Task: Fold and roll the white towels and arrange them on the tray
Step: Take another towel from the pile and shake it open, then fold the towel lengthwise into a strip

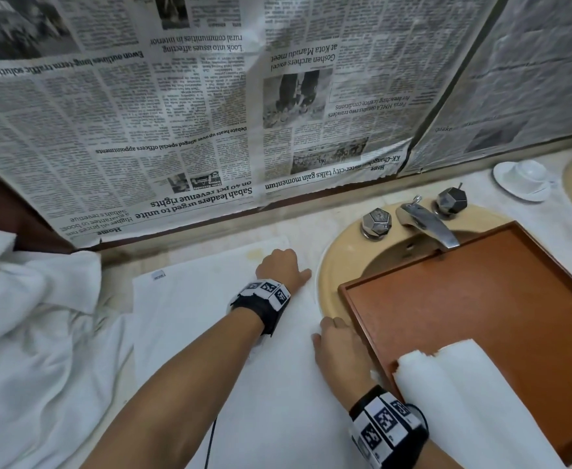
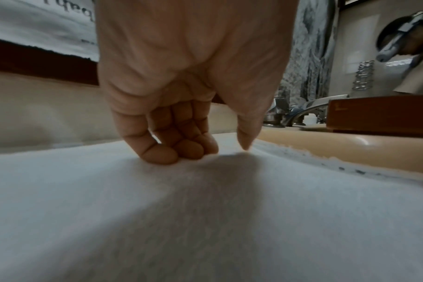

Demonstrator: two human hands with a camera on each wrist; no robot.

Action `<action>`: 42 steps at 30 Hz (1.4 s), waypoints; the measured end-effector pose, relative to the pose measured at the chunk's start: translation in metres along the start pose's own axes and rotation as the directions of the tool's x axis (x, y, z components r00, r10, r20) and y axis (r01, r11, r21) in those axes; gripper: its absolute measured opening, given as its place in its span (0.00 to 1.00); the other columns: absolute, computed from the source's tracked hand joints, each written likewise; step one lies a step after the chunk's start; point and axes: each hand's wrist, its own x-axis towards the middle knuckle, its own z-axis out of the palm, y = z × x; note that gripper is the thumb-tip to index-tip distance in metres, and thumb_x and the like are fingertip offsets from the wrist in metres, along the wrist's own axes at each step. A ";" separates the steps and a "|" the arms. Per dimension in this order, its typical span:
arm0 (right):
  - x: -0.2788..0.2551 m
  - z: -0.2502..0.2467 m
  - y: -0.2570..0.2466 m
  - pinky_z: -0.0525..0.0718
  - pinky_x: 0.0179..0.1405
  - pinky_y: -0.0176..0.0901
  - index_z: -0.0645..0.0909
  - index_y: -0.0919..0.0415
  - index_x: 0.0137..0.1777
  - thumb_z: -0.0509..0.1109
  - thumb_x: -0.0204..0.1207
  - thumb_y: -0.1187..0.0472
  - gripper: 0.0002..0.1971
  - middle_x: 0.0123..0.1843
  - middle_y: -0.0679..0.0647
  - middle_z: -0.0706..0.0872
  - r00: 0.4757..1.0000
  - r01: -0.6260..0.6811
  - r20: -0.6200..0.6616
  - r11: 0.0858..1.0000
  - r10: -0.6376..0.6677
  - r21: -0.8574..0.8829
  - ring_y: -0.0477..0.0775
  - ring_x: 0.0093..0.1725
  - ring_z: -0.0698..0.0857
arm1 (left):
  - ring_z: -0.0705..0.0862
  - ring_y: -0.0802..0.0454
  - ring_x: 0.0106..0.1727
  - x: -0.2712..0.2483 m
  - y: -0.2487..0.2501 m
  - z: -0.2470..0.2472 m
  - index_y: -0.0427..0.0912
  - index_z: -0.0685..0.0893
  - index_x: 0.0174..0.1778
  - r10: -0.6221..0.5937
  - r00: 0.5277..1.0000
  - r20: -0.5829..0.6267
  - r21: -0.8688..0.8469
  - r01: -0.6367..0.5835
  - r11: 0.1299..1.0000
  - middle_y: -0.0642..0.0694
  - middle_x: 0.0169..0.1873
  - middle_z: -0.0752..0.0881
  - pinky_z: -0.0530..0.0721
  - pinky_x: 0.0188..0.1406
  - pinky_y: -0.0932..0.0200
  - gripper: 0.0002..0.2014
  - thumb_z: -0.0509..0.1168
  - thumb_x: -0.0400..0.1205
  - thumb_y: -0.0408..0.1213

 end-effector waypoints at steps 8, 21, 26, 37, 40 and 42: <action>-0.003 0.001 -0.009 0.83 0.48 0.44 0.78 0.62 0.64 0.61 0.85 0.64 0.11 0.60 0.56 0.84 0.999 -0.031 0.008 0.999 0.031 -0.040 0.56 0.54 0.87 | 0.77 0.41 0.45 -0.006 0.006 -0.002 0.37 0.82 0.55 -0.055 0.998 -0.024 -0.094 0.052 0.994 0.40 0.54 0.80 0.77 0.40 0.54 0.10 0.66 0.80 0.36; -0.016 -0.018 -0.008 0.77 0.46 0.45 0.75 0.58 0.60 0.61 0.82 0.57 0.10 0.60 0.53 0.80 0.994 -0.066 0.099 0.986 0.051 0.156 0.55 0.58 0.82 | 0.86 0.51 0.55 -0.038 -0.019 -0.015 0.48 0.88 0.44 -0.245 0.968 -0.050 -0.734 0.131 0.666 0.51 0.50 0.90 0.80 0.55 0.63 0.04 0.72 0.75 0.40; -0.037 -0.047 -0.013 0.76 0.33 0.46 0.70 0.53 0.39 0.71 0.80 0.51 0.13 0.34 0.48 0.79 1.000 -0.029 0.017 0.935 0.024 0.354 0.49 0.33 0.78 | 0.86 0.52 0.50 -0.058 -0.038 -0.041 0.46 0.89 0.41 -0.265 0.963 -0.045 -0.858 0.099 0.504 0.52 0.46 0.90 0.84 0.51 0.59 0.04 0.71 0.76 0.41; -0.066 -0.052 -0.183 0.71 0.42 0.47 0.74 0.62 0.59 0.59 0.87 0.60 0.07 0.57 0.62 0.85 0.913 0.387 0.092 0.916 -0.397 0.104 0.65 0.57 0.85 | 0.84 0.48 0.35 -0.115 -0.196 -0.079 0.44 0.85 0.30 -0.534 0.837 -0.116 -0.898 0.142 0.416 0.51 0.28 0.87 0.86 0.44 0.52 0.09 0.68 0.66 0.47; -0.064 -0.019 -0.212 0.70 0.31 0.47 0.69 0.60 0.51 0.59 0.85 0.67 0.03 0.55 0.63 0.85 0.883 0.417 0.193 0.904 -0.428 0.094 0.64 0.46 0.82 | 0.83 0.44 0.41 -0.125 -0.231 -0.072 0.40 0.87 0.36 -0.570 0.809 -0.141 -0.779 0.265 0.569 0.46 0.36 0.87 0.81 0.46 0.55 0.08 0.69 0.75 0.41; -0.064 0.003 -0.219 0.60 0.24 0.44 0.64 0.58 0.49 0.58 0.84 0.69 0.07 0.54 0.63 0.84 0.870 0.433 0.228 0.899 -0.437 0.069 0.61 0.40 0.75 | 0.81 0.45 0.45 -0.129 -0.243 -0.063 0.38 0.86 0.41 -0.558 0.816 -0.153 -0.689 0.317 0.652 0.45 0.41 0.86 0.75 0.46 0.59 0.06 0.68 0.78 0.38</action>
